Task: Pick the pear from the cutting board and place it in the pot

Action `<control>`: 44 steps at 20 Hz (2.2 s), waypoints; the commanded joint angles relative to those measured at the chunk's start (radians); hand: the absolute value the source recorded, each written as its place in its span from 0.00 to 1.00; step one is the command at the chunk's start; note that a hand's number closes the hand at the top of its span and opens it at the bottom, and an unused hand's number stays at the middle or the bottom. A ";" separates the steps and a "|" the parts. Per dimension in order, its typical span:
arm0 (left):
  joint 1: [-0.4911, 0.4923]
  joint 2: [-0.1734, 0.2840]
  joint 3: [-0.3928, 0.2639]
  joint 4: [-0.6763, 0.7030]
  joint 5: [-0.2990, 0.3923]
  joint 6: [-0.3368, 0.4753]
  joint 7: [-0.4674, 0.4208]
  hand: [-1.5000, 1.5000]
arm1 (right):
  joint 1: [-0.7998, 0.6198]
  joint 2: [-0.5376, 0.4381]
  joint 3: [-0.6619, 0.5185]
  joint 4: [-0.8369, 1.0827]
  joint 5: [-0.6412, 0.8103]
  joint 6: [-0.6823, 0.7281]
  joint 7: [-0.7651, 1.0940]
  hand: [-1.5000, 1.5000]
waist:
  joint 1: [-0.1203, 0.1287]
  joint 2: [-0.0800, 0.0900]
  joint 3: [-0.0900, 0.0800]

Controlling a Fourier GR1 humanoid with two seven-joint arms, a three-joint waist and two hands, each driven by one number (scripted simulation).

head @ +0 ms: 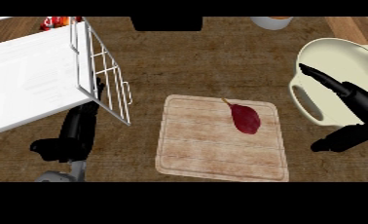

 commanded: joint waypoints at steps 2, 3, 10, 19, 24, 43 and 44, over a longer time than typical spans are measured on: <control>0.034 -0.016 -0.019 -0.051 -0.024 0.012 0.024 0.50 | 0.015 0.049 0.105 -0.085 0.121 -0.025 0.167 0.00 | 0.001 0.000 0.001; 0.036 -0.022 -0.008 -0.013 -0.028 -0.003 -0.009 0.50 | -0.047 0.066 0.103 -0.076 0.125 -0.005 0.225 0.00 | 0.004 0.002 0.001; 0.024 -0.050 0.019 -0.059 -0.061 -0.012 0.066 0.50 | -0.027 0.171 0.111 -0.081 0.236 0.021 0.296 0.00 | 0.001 0.002 0.002; 0.063 -0.081 0.050 -0.055 -0.106 -0.058 0.024 0.50 | -0.044 0.241 0.103 0.033 0.374 0.090 0.280 0.00 | 0.002 0.003 0.002; 0.034 -0.115 0.078 -0.047 -0.145 -0.060 0.073 0.50 | -0.074 0.317 0.059 0.088 0.450 0.078 0.269 0.00 | 0.001 0.003 0.002; 0.060 -0.157 0.120 -0.134 -0.188 -0.118 0.118 0.50 | -0.104 0.483 0.016 0.200 0.649 -0.151 0.146 1.00 | 0.003 0.001 0.002; 0.072 -0.153 0.163 0.003 -0.157 -0.184 -0.027 0.50 | -0.126 0.466 -0.021 0.264 0.646 -0.163 0.099 1.00 | 0.002 0.003 0.002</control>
